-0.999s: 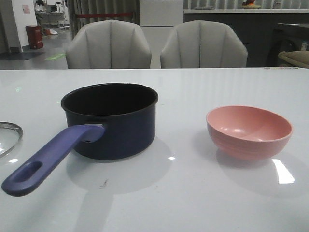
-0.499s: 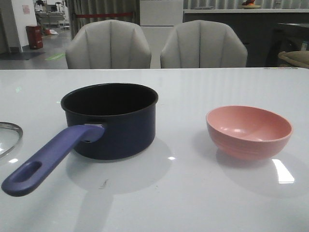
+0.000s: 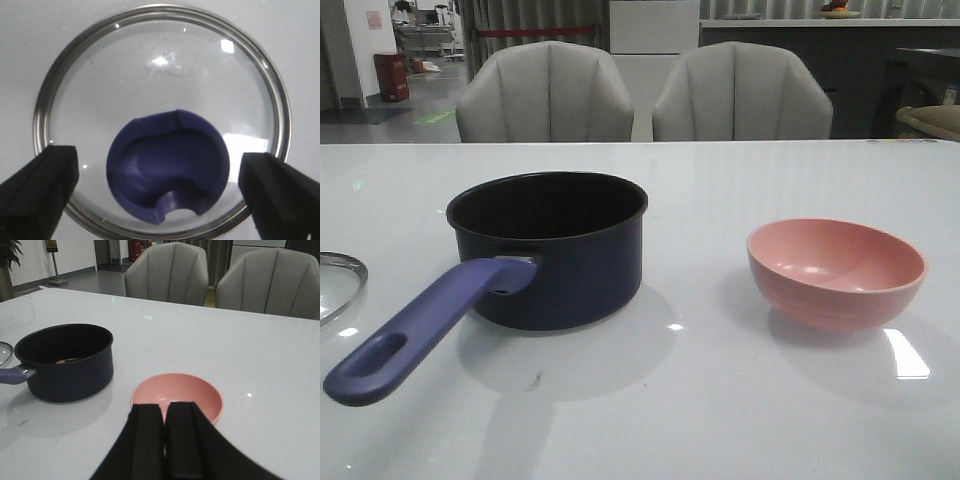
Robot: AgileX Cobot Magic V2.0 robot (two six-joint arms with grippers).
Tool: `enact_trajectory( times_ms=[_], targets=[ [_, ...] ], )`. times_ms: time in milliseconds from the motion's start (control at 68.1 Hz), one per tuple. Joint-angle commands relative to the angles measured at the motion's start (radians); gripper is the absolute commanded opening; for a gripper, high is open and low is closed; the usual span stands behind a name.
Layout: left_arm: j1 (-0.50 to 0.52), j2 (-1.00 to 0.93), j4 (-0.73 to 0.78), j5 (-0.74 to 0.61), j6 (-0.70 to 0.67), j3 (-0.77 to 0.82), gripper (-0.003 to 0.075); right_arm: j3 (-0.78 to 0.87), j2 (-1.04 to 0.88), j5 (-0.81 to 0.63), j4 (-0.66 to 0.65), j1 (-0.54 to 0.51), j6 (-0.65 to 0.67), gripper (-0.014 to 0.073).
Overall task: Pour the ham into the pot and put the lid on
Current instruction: 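Grasp the lid knob with the left gripper and lift it over the pot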
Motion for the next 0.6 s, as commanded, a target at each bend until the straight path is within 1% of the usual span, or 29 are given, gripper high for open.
enact_trajectory(
  times_ms=[0, 147, 206, 279, 352, 441, 499, 587],
  targets=[
    [-0.001, -0.025, -0.024, -0.003, 0.001, -0.034, 0.0691, -0.031, 0.010, -0.076, 0.008, 0.001, -0.011, 0.0159],
    [-0.001, -0.009, -0.024, -0.003, 0.001, -0.034, 0.0686, -0.031, 0.010, -0.075, 0.008, 0.001, -0.011, 0.0159],
    [-0.001, -0.007, -0.024, -0.003, 0.001, -0.034, 0.0659, -0.031, 0.010, -0.075, 0.008, 0.001, -0.011, 0.0159],
    [-0.001, -0.006, -0.024, -0.003, 0.001, -0.034, 0.0586, -0.031, 0.010, -0.075, 0.008, 0.001, -0.011, 0.0159],
    [-0.001, -0.006, -0.024, -0.006, 0.001, -0.034, 0.0489, -0.031, 0.010, -0.075, 0.008, 0.001, -0.011, 0.0159],
    [-0.001, -0.006, -0.024, -0.007, 0.001, -0.034, 0.0392, -0.031, 0.010, -0.075, 0.008, 0.001, -0.011, 0.0159],
    [-0.001, -0.006, -0.024, -0.007, 0.001, -0.034, 0.0343, -0.031, 0.010, -0.075, 0.008, 0.001, -0.011, 0.0159],
    [-0.001, -0.006, -0.024, -0.007, 0.001, -0.034, 0.0309, -0.031, 0.010, -0.075, 0.008, 0.001, -0.011, 0.0159]
  ],
)
